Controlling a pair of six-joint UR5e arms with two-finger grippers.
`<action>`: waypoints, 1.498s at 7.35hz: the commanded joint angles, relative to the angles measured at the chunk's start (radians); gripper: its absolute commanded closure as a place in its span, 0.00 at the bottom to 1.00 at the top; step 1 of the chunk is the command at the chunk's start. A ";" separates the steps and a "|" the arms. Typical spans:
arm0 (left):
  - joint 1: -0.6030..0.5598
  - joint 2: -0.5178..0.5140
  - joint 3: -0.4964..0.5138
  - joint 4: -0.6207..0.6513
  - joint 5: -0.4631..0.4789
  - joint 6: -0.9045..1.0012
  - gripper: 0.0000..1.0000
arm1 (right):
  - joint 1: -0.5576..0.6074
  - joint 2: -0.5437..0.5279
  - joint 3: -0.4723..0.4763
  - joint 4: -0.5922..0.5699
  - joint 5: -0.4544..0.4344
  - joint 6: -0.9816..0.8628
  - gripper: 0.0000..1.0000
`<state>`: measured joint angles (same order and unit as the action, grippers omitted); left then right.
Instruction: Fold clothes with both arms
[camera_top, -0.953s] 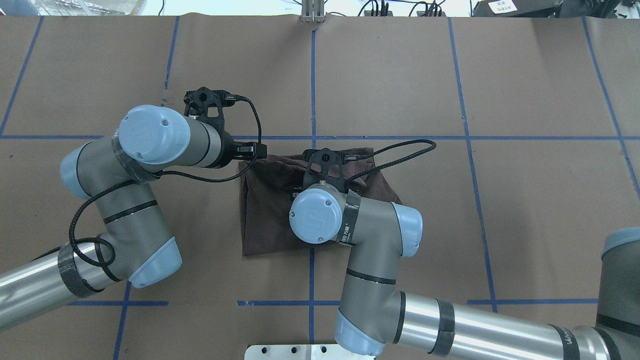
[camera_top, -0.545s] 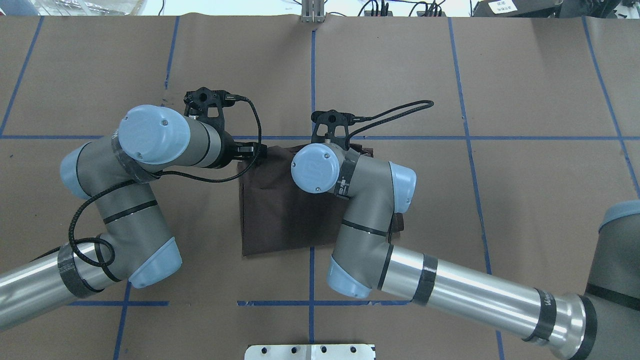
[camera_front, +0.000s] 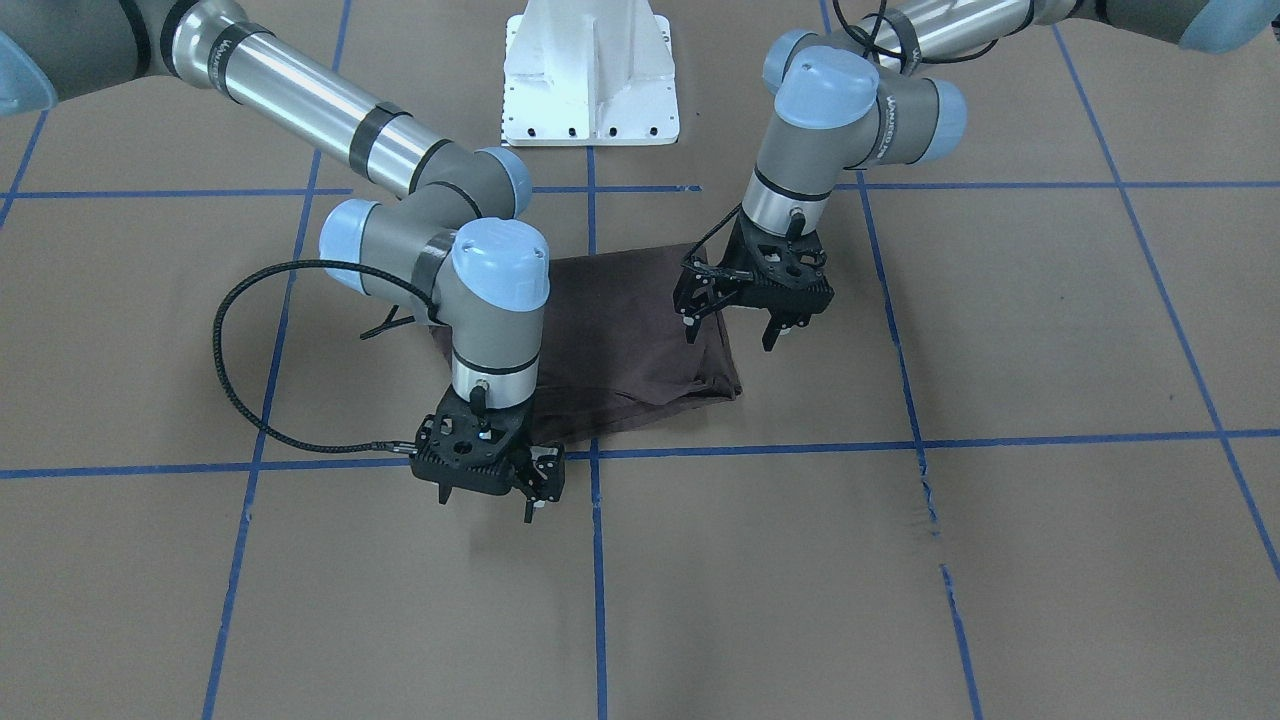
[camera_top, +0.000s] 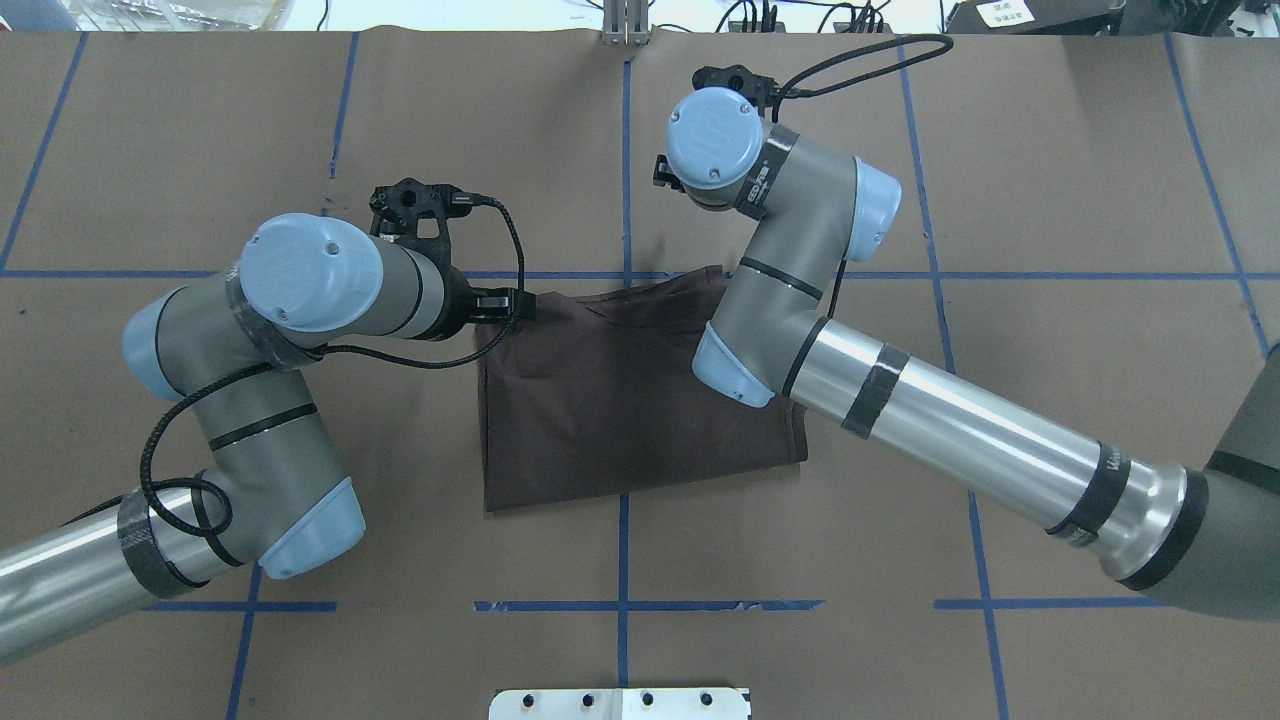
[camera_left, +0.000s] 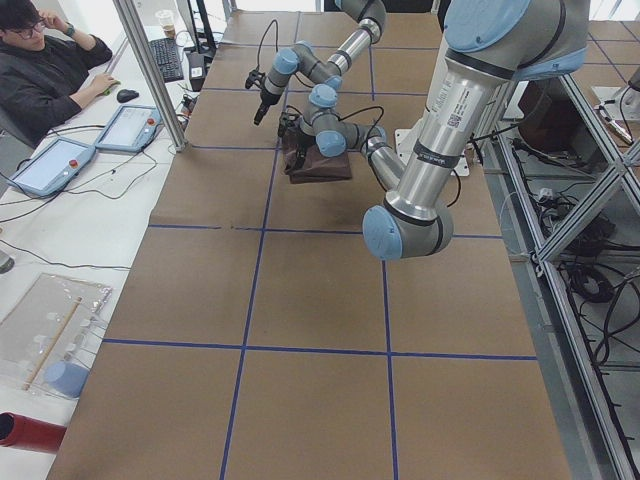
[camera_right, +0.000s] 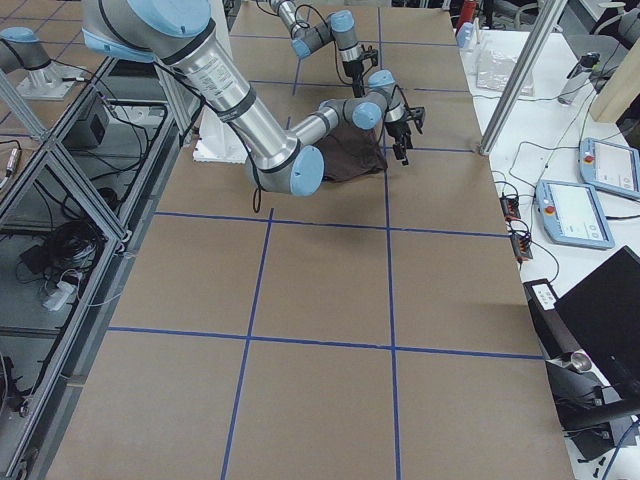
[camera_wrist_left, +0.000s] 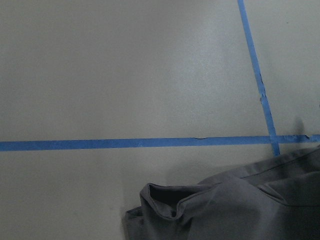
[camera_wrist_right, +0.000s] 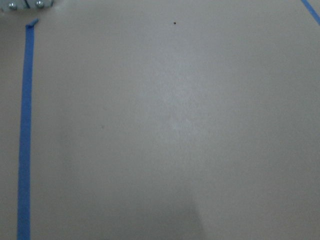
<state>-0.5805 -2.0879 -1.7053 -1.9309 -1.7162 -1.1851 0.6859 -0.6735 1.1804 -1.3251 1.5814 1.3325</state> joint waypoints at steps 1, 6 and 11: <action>0.014 -0.026 0.067 0.003 0.003 -0.002 0.00 | 0.035 -0.018 0.059 0.004 0.107 -0.012 0.00; 0.060 -0.067 0.176 0.003 0.039 0.007 0.00 | 0.035 -0.112 0.166 0.001 0.121 -0.021 0.00; -0.100 -0.092 0.389 -0.100 0.047 0.088 0.00 | 0.032 -0.117 0.166 0.003 0.121 -0.021 0.00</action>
<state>-0.6357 -2.1734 -1.3864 -1.9796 -1.6704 -1.1463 0.7196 -0.7881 1.3468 -1.3224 1.7027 1.3116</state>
